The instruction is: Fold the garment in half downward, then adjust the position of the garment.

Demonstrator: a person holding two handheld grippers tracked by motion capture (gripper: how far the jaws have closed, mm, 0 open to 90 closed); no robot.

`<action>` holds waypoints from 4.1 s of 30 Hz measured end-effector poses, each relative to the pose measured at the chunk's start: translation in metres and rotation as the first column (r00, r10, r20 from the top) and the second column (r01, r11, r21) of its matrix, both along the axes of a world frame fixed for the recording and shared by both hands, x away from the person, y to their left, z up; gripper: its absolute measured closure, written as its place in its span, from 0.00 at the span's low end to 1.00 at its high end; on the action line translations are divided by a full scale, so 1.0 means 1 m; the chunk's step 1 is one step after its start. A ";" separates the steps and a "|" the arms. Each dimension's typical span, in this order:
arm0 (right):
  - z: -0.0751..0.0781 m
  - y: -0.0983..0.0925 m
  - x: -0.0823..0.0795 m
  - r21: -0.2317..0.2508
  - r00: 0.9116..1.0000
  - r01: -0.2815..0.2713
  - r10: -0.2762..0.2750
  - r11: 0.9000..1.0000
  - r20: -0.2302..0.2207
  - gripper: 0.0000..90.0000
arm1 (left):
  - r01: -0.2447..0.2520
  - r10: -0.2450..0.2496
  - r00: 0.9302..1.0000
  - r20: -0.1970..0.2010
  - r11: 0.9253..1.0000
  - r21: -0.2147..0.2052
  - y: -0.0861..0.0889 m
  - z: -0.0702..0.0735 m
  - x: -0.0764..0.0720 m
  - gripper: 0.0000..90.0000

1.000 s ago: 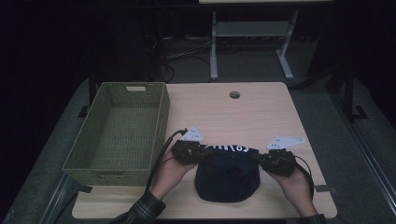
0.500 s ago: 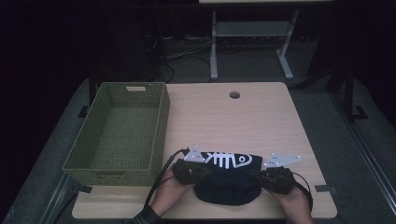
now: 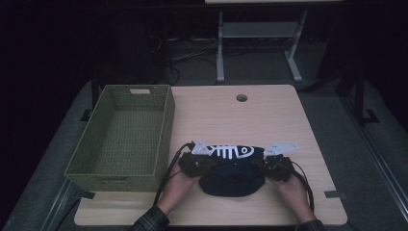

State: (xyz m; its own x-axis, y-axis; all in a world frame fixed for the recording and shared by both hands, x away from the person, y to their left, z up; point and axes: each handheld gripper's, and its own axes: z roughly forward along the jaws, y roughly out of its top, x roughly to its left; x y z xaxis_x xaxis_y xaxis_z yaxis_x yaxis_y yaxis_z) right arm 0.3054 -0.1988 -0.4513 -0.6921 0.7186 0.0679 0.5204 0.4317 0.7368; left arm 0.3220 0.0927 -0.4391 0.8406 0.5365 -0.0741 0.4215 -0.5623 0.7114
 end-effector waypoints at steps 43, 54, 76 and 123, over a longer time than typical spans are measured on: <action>0.025 -0.023 -0.037 0.122 0.999 -0.031 0.029 0.992 0.020 1.00 | 0.058 -0.061 0.998 -0.030 0.993 -0.100 0.012 0.033 -0.026 0.99; 0.003 -0.008 -0.050 0.049 0.997 -0.066 0.067 0.997 -0.029 1.00 | 0.083 -0.084 0.995 -0.060 0.996 -0.013 -0.001 0.007 -0.034 0.98; -0.007 0.000 -0.050 0.001 0.996 -0.080 0.080 0.997 -0.039 1.00 | -0.071 0.071 0.997 -0.005 0.997 0.030 -0.017 0.005 0.055 1.00; 0.001 -0.011 0.027 0.020 0.998 0.059 -0.059 0.998 0.019 1.00 | 0.055 -0.052 0.998 -0.046 0.996 0.073 0.003 -0.002 -0.013 1.00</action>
State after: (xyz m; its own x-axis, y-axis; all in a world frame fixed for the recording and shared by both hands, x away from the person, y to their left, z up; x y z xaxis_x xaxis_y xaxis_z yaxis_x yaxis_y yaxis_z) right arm 0.3320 -0.2098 -0.4501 -0.6497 0.7570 0.0693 0.5300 0.3858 0.7551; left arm 0.3088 0.0955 -0.4412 0.8649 0.4964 -0.0739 0.4199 -0.6351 0.6484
